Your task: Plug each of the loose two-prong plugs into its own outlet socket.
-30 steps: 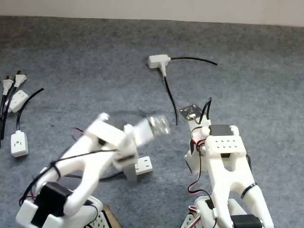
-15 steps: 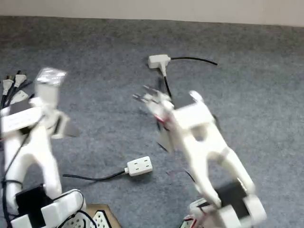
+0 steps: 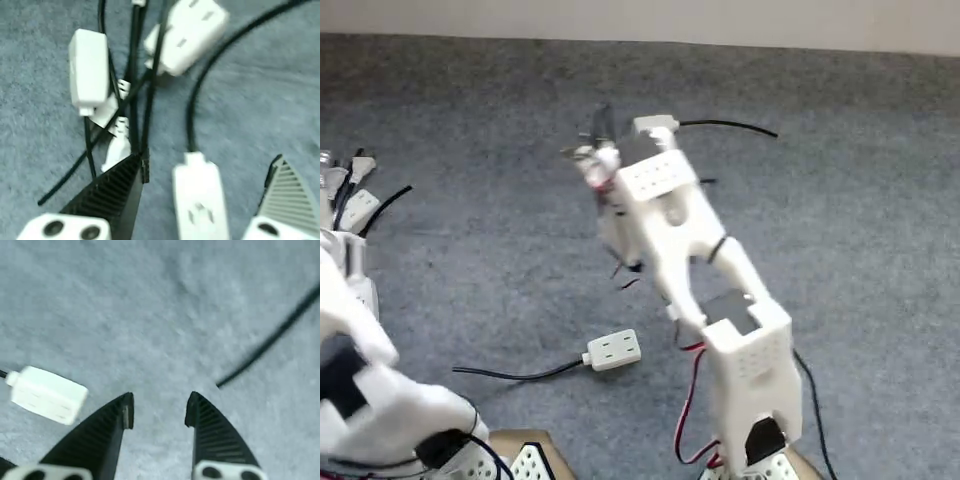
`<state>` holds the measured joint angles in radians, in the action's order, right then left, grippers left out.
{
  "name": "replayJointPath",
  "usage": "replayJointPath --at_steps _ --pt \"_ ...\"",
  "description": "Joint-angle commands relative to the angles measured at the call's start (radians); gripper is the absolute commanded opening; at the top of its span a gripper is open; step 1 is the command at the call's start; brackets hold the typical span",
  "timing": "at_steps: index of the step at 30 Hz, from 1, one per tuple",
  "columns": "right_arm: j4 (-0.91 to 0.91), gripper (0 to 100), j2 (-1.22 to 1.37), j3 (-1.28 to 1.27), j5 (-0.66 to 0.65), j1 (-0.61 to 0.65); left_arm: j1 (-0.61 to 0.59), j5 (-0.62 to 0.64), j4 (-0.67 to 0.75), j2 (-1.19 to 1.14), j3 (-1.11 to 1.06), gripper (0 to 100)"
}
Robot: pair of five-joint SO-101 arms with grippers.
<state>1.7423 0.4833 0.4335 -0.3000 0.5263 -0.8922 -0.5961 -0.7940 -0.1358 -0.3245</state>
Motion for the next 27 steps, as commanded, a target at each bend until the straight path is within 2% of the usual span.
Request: replayJointPath --at_steps 1,6,10,15,19,27 --pt "-0.03 17.6 -0.174 -0.122 -0.023 -0.13 -0.035 0.031 0.009 -0.239 0.303 36" --pt "-0.177 17.6 -0.371 -0.45 -0.058 -0.18 -0.035 0.029 -0.184 -0.42 0.677 36" --pt "-0.352 17.6 -0.441 -0.734 -0.054 -0.179 0.03 0.012 -0.322 -0.46 0.901 36" --pt "-0.49 17.6 -0.484 -0.969 -0.052 -0.179 0.097 -0.008 -0.43 -0.55 1.036 36" --pt "-0.504 17.6 -0.516 -1.024 -0.054 -0.179 0.124 -0.009 -0.46 -0.639 1.104 36" --pt "-0.507 17.6 -0.687 -1.156 -0.06 -0.177 0.143 -0.008 -0.48 -0.848 1.385 16"
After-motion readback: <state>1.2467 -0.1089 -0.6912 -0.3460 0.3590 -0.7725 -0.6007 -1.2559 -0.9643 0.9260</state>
